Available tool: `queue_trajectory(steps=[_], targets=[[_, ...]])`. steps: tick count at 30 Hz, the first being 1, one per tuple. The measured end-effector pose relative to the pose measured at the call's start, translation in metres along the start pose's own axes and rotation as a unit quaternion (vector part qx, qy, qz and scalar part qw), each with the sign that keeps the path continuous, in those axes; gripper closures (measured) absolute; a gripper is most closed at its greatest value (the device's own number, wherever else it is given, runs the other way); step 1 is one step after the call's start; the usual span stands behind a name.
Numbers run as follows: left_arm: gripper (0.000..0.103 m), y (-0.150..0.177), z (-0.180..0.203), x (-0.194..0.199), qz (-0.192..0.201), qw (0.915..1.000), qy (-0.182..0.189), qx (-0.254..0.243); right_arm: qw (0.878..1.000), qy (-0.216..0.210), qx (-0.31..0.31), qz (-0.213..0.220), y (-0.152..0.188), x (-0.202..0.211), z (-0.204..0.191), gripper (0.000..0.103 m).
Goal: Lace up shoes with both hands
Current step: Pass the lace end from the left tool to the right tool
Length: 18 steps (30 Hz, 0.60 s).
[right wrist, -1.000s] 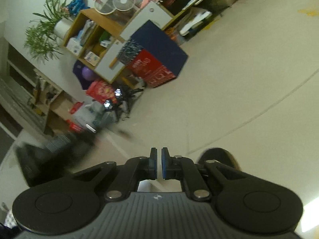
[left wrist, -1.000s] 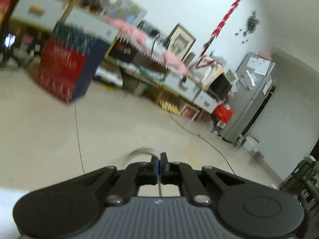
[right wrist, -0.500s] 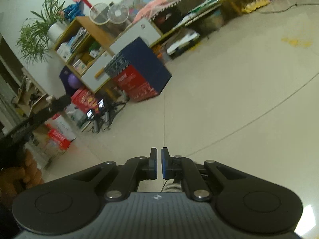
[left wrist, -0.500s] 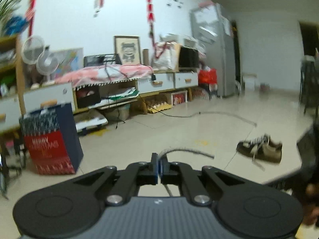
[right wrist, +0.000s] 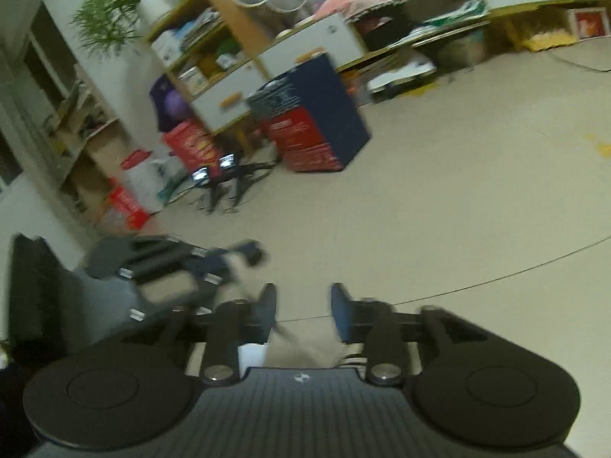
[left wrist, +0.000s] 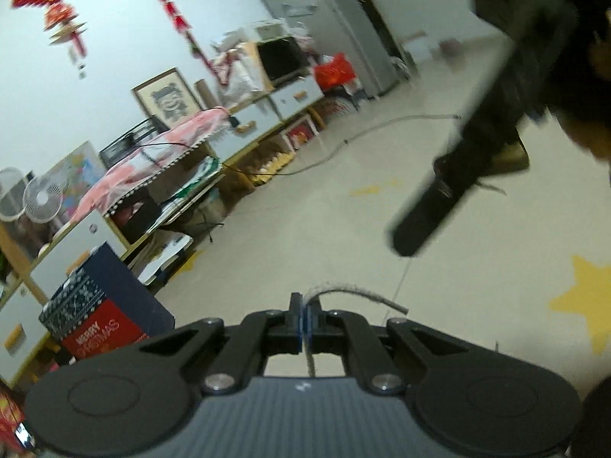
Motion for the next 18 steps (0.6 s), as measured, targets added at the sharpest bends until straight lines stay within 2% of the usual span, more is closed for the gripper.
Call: queue_trajectory(steps=[3,7,15,18], targets=[[0.101,0.0,0.008,0.001,-0.002,0.9997,0.004,-0.025,0.999,-0.013,0.046,-0.013,0.002,-0.004,-0.015,0.068],[0.101,0.0,0.012,0.004,-0.002,0.999,0.014,-0.042,0.989,0.02,0.135,-0.061,0.014,-0.019,-0.029,0.08],[0.101,-0.001,0.026,0.009,0.009,0.9965,0.044,-0.071,0.977,0.026,0.187,-0.099,0.019,-0.036,-0.038,0.08],[0.101,0.001,0.031,0.008,0.004,0.9957,0.043,-0.082,0.97,0.044,0.212,-0.106,0.024,-0.039,-0.042,0.083]])
Point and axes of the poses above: each gripper's, at about its wrist camera, not at the fingertips, and x roughly against the way its jaws point, z to its right, y to its underside, the point moved 2 cm from there along -x, roughly the way its jaws point, and after that the axes turned 5 degrees about z, right-handed, at the moved point
